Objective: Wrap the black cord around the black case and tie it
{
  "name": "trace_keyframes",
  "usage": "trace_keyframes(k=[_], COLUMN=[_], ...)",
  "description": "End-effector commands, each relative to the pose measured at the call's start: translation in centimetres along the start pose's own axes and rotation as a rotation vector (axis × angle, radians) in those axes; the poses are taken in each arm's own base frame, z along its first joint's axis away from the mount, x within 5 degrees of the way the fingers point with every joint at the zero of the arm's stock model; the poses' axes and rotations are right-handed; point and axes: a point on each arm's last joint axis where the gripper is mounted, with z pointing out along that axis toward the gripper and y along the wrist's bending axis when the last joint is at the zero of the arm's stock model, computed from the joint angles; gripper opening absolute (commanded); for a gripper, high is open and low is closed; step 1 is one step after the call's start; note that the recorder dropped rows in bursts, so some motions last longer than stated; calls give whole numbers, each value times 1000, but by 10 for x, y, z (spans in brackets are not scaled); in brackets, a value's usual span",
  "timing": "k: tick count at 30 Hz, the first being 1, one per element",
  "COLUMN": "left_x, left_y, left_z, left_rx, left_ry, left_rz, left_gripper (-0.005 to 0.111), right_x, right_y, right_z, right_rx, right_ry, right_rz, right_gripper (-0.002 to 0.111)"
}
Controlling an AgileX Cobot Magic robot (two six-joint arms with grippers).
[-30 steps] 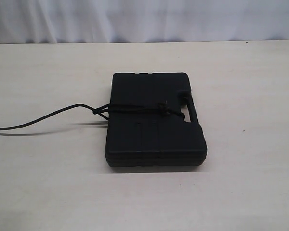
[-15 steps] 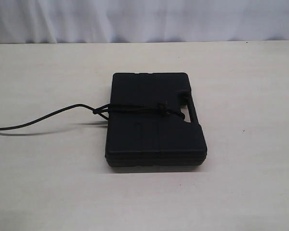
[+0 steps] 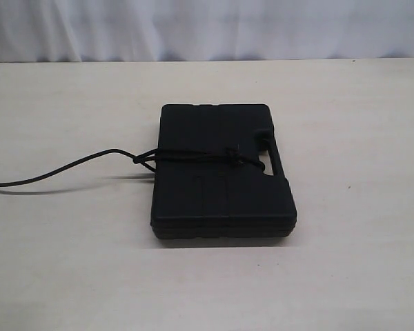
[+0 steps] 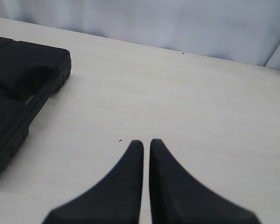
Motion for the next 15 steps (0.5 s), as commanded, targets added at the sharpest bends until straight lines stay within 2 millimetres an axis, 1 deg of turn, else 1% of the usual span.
trace_keyframes(k=[1,6,12,15], left_x=[0,0,0,0], left_y=[0,0,0,0], left_z=[0,0,0,0], left_rx=[-1,-1,-3,-4], left_ry=[-12,-12,-11,-11], left_rz=[-31,-31,-24,-22], left_gripper=[0,0,0,0], right_x=[0,-2,-2,-1], right_y=[0,4,4,2], right_z=[0,-1,-1,-1], right_rx=[-2,-40,-39,-27], right_ry=[-4,-20,-21,-18], right_rz=[2,74,72,39], right_gripper=[4,4,4,4])
